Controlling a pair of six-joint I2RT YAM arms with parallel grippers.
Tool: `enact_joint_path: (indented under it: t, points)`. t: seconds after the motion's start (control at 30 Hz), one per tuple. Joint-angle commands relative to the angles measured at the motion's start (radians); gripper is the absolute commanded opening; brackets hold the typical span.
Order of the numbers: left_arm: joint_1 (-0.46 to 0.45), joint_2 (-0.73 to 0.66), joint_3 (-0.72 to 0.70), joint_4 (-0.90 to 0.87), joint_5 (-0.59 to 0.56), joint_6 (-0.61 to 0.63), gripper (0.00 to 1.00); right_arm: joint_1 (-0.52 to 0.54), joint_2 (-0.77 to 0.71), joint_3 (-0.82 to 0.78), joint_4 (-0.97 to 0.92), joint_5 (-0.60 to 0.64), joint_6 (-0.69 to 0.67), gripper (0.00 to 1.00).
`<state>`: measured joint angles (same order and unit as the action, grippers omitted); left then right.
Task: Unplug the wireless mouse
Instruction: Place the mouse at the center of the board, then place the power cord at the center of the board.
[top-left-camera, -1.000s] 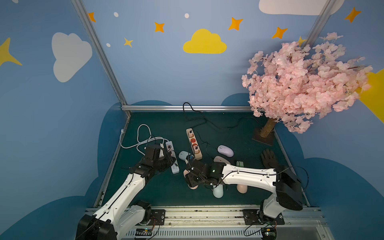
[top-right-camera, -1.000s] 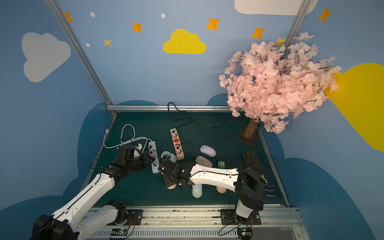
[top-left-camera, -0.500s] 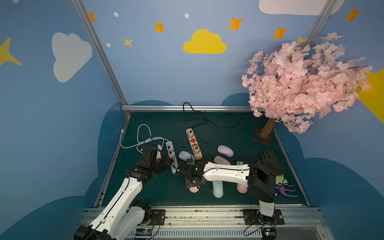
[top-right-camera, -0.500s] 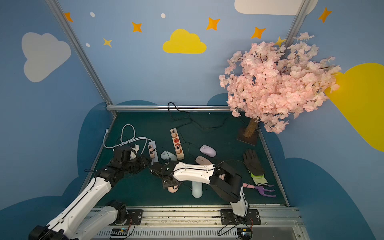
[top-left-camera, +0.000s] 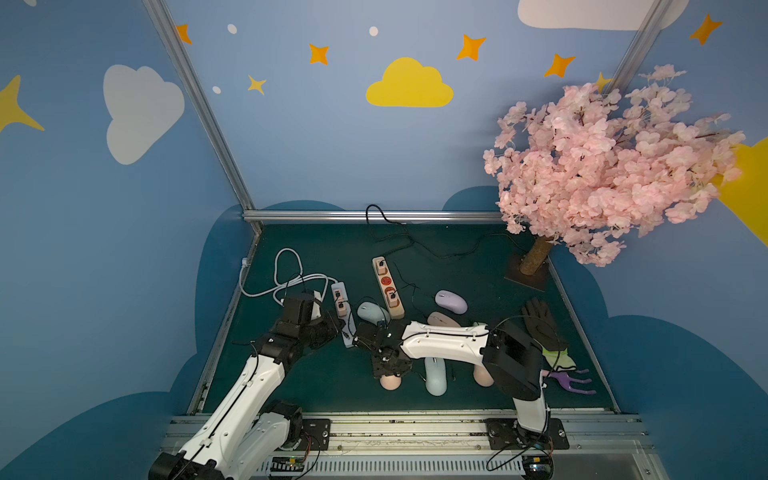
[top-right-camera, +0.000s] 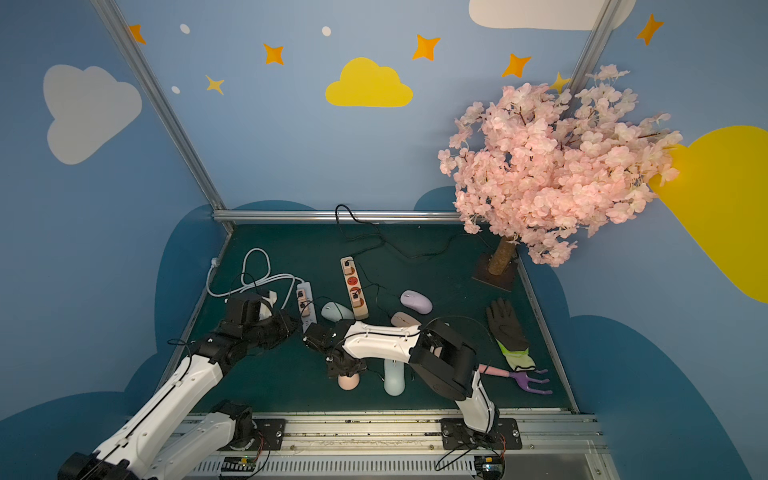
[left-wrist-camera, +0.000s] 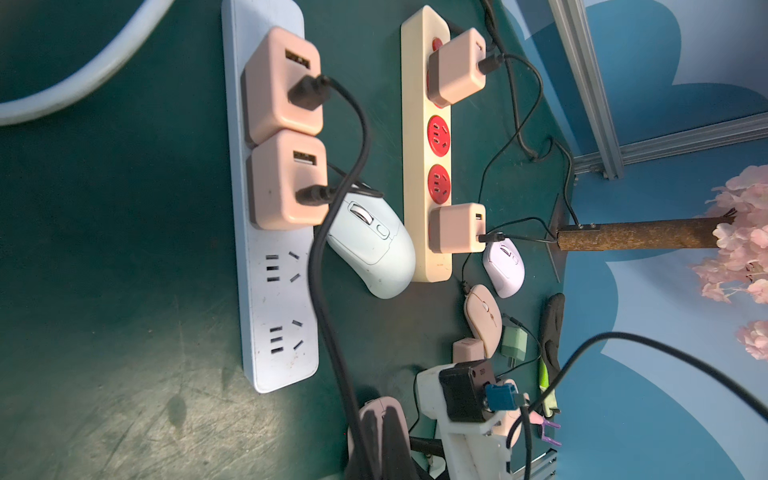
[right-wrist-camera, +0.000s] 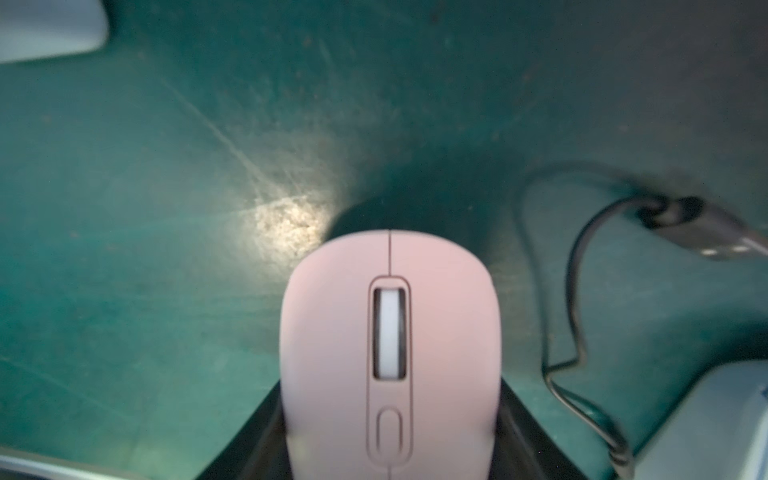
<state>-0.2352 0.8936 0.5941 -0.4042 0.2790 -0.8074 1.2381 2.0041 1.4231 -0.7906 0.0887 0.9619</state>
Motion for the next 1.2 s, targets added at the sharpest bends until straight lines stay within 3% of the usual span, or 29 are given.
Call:
enact_joint_path:
  t: [0.0,0.1,0.27,0.43,0.57,0.63,0.87,0.97,1.17]
  points:
    - [0.008,-0.012,-0.01,-0.013,0.012,0.019,0.04,-0.003,0.013,0.004,-0.012,-0.021,-0.001,0.54]
    - [0.01,-0.012,-0.011,-0.015,0.013,0.019,0.04,-0.003,0.009,0.002,-0.007,-0.021,-0.006,0.69]
    - [0.012,-0.015,-0.009,-0.038,0.004,0.034,0.04,0.001,-0.032,-0.012,0.018,-0.025,-0.022,0.79]
    - [0.012,-0.025,0.025,-0.134,-0.038,0.077,0.04,0.029,-0.144,-0.053,0.063,0.043,-0.074,0.75]
    - [0.011,-0.015,0.081,-0.265,-0.163,0.141,0.13,0.041,-0.262,-0.125,0.162,0.088,-0.159,0.71]
    - [0.011,0.014,0.11,-0.311,-0.198,0.171,0.2,0.04,-0.312,-0.172,0.213,0.101,-0.191,0.68]
    - [0.012,0.111,0.181,-0.301,-0.202,0.221,0.6,0.03,-0.383,-0.232,0.303,0.081,-0.307,0.65]
    - [0.001,0.158,0.227,-0.292,-0.214,0.245,0.69,0.019,-0.421,-0.261,0.344,0.072,-0.34,0.63]
    - [-0.036,0.283,0.303,-0.321,-0.312,0.281,0.66,-0.046,-0.522,-0.368,0.433,0.016,-0.353,0.6]
